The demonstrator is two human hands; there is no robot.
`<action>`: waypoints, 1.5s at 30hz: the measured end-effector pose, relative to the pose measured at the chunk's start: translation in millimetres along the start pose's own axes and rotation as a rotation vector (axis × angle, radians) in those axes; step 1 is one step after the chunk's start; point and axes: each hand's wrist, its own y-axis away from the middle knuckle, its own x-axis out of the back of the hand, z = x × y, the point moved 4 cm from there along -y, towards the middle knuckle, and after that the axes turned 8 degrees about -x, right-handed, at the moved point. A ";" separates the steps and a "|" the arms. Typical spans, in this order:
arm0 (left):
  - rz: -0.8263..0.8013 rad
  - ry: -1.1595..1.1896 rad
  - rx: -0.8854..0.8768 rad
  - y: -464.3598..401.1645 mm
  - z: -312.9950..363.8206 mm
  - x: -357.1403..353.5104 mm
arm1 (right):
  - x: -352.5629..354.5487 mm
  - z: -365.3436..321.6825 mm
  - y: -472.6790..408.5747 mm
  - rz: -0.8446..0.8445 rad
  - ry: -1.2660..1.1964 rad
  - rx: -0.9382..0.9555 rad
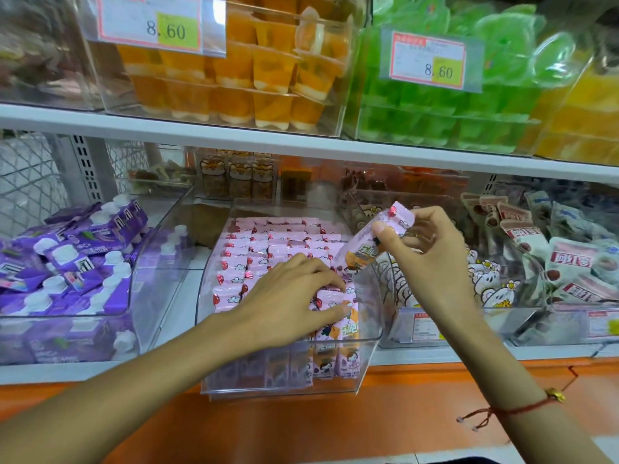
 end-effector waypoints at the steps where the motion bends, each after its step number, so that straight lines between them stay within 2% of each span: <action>1: -0.002 0.002 0.010 1.0 0.0 -0.1 | -2.0 -1.6 0.4 0.004 0.034 0.025; 7: -0.046 -0.094 0.097 -14.9 2.5 -2.0 | -3.0 -7.7 0.1 0.070 0.037 0.089; 13: -0.041 -0.193 0.027 -16.6 5.2 -6.7 | 1.3 -4.8 -2.4 0.075 -0.041 0.066; 15: -0.046 -0.160 0.011 -15.1 4.9 -6.9 | 1.2 -4.0 -3.1 0.067 -0.015 0.068; 20: -0.010 0.026 0.011 -2.8 1.9 -3.5 | -3.6 -8.0 -1.8 0.009 0.192 0.158; 25: 0.016 0.074 -0.015 3.6 5.9 -0.9 | -17.6 -16.2 -8.2 -0.158 0.530 0.299; 32: 0.042 0.100 0.034 7.3 7.9 -0.8 | -42.2 0.6 -8.5 -0.304 0.876 0.245; 36: 0.044 0.073 0.027 4.1 9.6 0.8 | -35.8 6.0 -3.5 -0.308 0.819 0.189; 42: 0.099 0.098 0.060 -9.7 16.6 -1.1 | -5.5 23.3 10.2 -0.337 0.575 -0.055; 45: 0.109 0.108 0.048 -15.3 20.8 -3.9 | -5.6 27.5 13.9 -0.361 0.519 -0.080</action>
